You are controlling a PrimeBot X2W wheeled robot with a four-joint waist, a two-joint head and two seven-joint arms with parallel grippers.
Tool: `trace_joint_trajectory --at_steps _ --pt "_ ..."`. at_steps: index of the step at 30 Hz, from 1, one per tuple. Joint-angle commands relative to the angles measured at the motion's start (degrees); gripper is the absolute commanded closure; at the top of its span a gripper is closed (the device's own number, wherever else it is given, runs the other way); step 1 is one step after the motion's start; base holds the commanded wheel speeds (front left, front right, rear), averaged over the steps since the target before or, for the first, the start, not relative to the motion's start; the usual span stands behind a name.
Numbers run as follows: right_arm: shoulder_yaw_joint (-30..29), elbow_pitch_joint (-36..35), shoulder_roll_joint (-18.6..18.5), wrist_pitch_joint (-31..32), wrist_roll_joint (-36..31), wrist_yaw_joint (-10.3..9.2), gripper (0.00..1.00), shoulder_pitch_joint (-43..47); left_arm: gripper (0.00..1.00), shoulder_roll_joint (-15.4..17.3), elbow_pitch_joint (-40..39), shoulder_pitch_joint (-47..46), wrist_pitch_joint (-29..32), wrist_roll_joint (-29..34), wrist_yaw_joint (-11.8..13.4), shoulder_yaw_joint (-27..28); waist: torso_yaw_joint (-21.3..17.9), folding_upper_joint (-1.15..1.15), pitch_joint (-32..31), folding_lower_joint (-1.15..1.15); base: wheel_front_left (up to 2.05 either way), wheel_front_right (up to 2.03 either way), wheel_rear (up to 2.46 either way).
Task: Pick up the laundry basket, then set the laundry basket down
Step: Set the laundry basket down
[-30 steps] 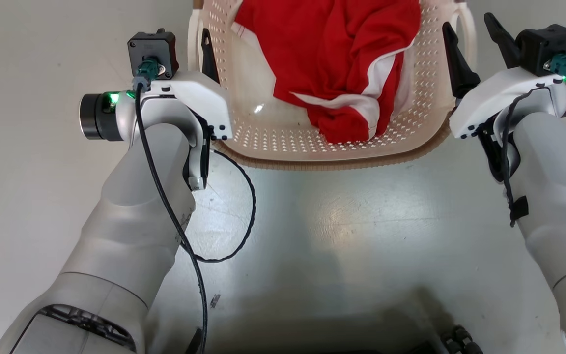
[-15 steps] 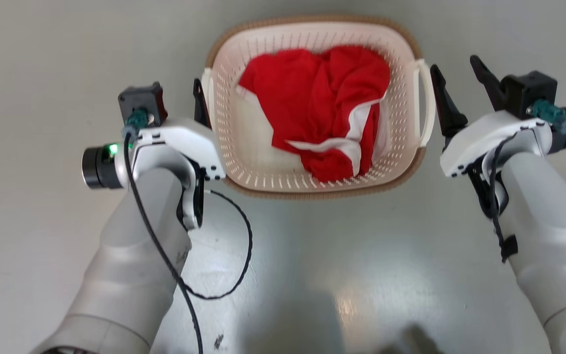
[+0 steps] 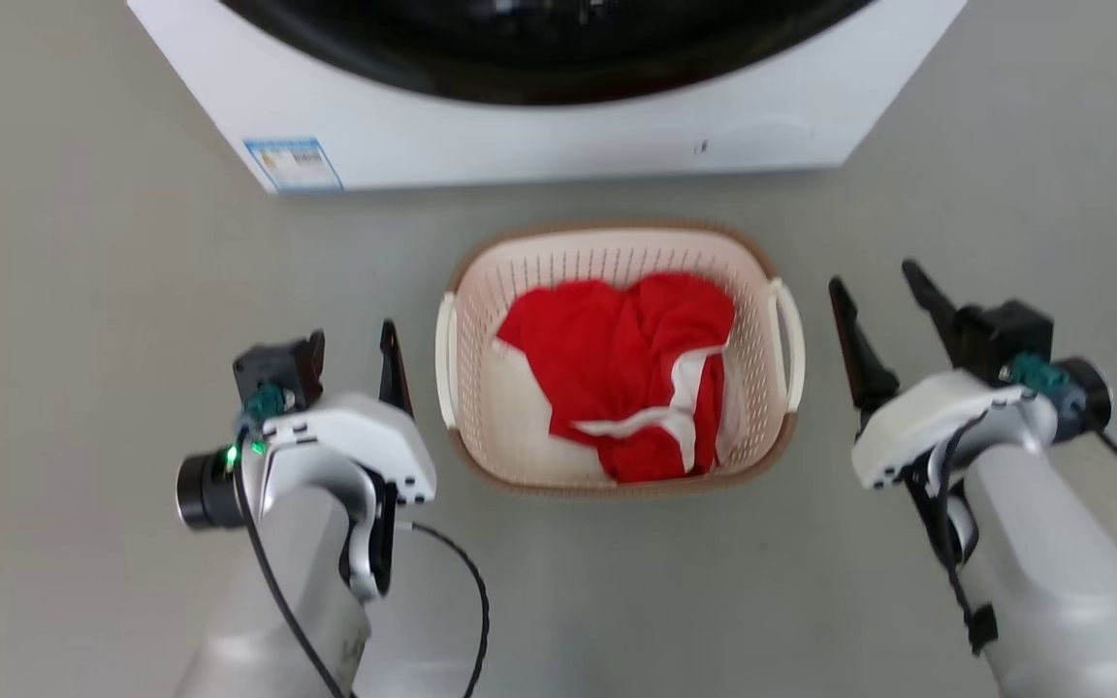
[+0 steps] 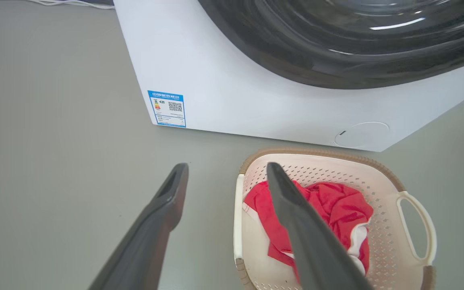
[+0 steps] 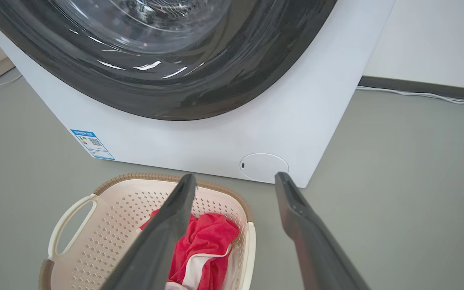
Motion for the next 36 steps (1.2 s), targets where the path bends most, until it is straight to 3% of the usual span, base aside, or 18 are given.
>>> trace_joint_trajectory --at_steps 1,22,36 --pt "0.43 -1.77 0.6 -0.78 -1.0 0.28 0.0 2.47 0.0 1.05 -1.58 1.91 -0.35 0.58 -0.76 1.84 -0.1 0.0 -5.27 0.0 0.0 0.0 0.0" --pt "-3.45 -10.63 2.25 -0.78 -4.56 0.28 0.0 17.8 0.0 1.05 -11.26 20.54 -0.35 3.11 -5.65 12.05 -1.42 0.0 -23.77 0.0 0.0 0.0 0.0" --pt "-4.81 -13.55 2.3 -0.78 -5.1 0.28 0.0 22.21 0.0 1.05 -15.54 25.03 -0.35 2.38 -6.14 14.31 -0.42 0.0 -27.34 0.0 0.0 0.0 0.0"
